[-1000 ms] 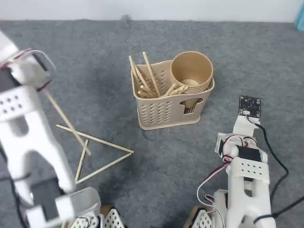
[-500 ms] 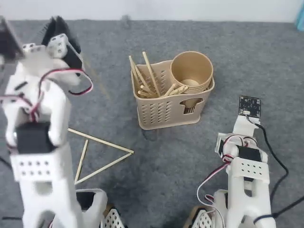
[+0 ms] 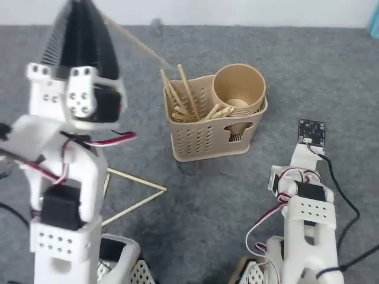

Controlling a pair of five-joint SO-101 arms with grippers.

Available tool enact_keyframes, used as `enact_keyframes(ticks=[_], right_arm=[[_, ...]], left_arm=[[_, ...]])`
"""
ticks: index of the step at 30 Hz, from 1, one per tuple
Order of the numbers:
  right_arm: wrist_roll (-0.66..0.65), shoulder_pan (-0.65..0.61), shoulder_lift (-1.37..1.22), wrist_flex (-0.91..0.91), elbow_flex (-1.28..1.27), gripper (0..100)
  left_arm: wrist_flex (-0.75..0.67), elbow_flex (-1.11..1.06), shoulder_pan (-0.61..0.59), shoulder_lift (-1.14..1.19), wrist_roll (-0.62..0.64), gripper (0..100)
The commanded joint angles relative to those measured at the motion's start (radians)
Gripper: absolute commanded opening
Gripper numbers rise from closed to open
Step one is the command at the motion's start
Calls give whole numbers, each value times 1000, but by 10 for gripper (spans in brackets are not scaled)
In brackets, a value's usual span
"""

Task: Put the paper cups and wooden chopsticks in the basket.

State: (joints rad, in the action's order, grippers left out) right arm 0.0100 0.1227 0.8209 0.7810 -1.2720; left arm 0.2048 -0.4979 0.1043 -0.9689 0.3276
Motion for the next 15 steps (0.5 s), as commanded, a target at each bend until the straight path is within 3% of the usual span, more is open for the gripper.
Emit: enact_keyframes(ticks=[1,10,15], right_arm=[[-11,1,25,-13,8,8],[-11,1,27,-13,8,8],[-12,1,27,-13,8,8]], left_arm=[[-21,-38,71,-6,-11,12],[-28,-220,95,-6,-11,12],[-193,-397,112,-5,-11,12]])
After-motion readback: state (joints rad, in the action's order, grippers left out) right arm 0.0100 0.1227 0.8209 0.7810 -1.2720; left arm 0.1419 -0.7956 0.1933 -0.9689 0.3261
